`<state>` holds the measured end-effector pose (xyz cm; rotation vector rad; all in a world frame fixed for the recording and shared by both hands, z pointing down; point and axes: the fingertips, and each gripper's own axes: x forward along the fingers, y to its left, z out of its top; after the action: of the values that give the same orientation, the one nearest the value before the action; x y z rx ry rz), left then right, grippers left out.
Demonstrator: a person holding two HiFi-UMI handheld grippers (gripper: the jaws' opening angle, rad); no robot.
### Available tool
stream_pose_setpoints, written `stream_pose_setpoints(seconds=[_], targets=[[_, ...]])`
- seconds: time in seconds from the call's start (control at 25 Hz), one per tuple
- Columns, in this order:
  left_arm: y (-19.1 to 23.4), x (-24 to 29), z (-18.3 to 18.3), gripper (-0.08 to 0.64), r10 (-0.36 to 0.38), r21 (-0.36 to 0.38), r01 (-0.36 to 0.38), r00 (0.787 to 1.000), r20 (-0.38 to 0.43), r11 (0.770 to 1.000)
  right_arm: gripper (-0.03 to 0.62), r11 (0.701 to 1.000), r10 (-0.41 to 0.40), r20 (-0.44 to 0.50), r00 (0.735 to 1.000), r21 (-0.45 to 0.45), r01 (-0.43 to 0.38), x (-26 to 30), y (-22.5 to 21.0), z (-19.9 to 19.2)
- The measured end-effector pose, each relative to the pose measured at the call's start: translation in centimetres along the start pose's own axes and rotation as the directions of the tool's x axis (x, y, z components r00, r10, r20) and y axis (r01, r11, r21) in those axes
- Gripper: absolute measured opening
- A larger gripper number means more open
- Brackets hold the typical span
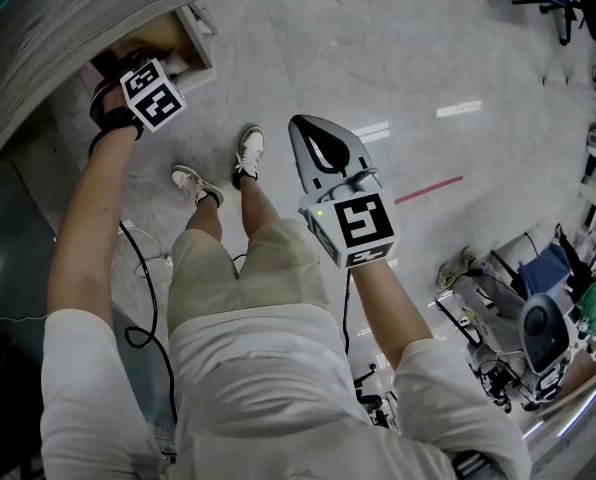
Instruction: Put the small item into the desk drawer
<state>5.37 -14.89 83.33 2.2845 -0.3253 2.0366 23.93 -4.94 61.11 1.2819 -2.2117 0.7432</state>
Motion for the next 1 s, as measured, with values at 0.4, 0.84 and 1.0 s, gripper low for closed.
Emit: stream_pose_setpoints(seconds=[0.4, 0.84, 1.0], targets=[[0.1, -2.7, 0.0, 0.232, 0.048, 0.018, -0.05, 0.996, 0.08, 0.999, -0.002, 0.999, 0.019, 0.027, 0.999, -0.04, -0.017, -0.1, 3.9, 1.1], [0.0, -8.4, -0.8, 0.233, 0.077, -0.058, -0.067, 0.98, 0.181, 0.996, -0.002, 0.995, 0.037, 0.04, 0.998, -0.093, -0.033, -1.8, 10.8, 5.0], [-0.1, -10.8, -1.2, 0.232, 0.077, -0.093, -0.058, 0.973, 0.217, 0.994, -0.002, 0.994, 0.037, 0.04, 0.998, -0.1, -0.033, -2.5, 13.4, 6.5]])
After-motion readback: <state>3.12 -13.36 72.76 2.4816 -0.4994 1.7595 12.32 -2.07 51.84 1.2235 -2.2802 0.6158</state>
